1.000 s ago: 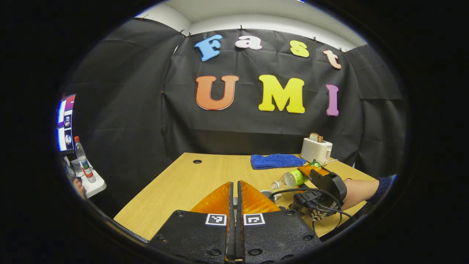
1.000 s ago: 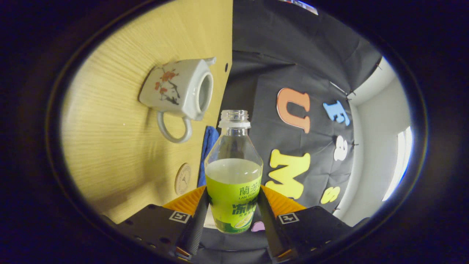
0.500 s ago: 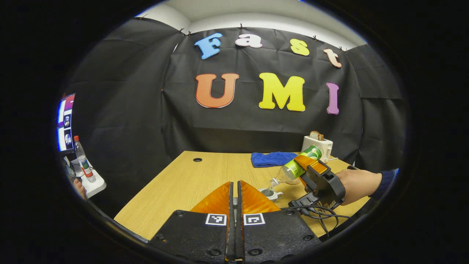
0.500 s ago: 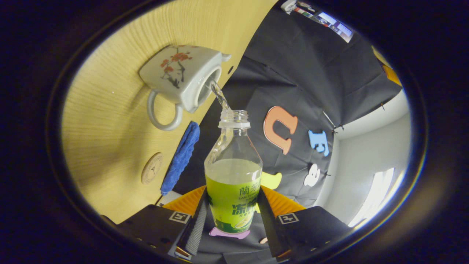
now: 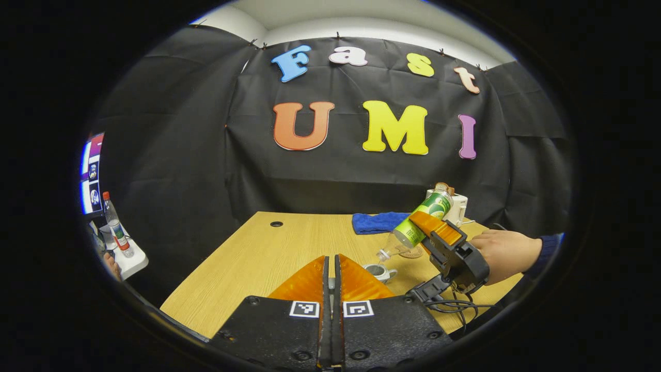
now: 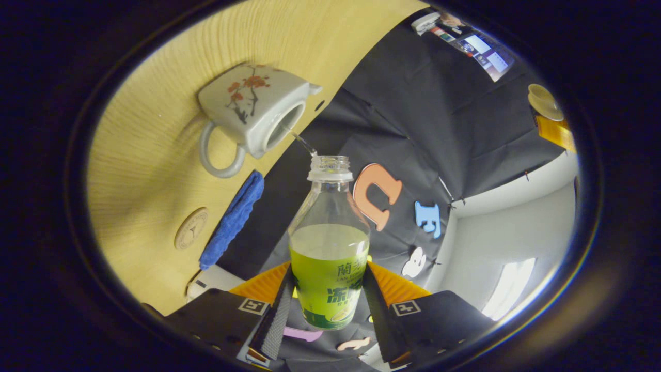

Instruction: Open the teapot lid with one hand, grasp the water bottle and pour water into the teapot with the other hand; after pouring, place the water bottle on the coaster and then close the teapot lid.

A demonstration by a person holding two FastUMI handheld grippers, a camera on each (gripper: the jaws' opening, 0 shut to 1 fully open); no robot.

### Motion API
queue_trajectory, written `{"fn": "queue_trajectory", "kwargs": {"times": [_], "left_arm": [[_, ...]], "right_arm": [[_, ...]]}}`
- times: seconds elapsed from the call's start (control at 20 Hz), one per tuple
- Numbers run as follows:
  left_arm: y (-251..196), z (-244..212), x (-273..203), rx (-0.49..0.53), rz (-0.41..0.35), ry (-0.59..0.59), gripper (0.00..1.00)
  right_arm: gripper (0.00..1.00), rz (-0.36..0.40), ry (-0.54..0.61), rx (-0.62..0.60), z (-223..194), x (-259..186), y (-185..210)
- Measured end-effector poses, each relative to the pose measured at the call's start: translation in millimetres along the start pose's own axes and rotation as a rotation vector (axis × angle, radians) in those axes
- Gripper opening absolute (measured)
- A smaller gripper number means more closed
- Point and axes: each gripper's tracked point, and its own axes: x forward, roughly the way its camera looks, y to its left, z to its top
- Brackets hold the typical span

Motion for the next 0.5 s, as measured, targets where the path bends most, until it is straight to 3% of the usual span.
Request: {"fn": "queue_trajectory", "kwargs": {"times": [0.5], "left_arm": [[2, -2, 1, -0.002, 0.003, 0.007, 0.03]], "right_arm": [[0.71, -0.035, -0.009, -0.036, -2, 1, -12]]}}
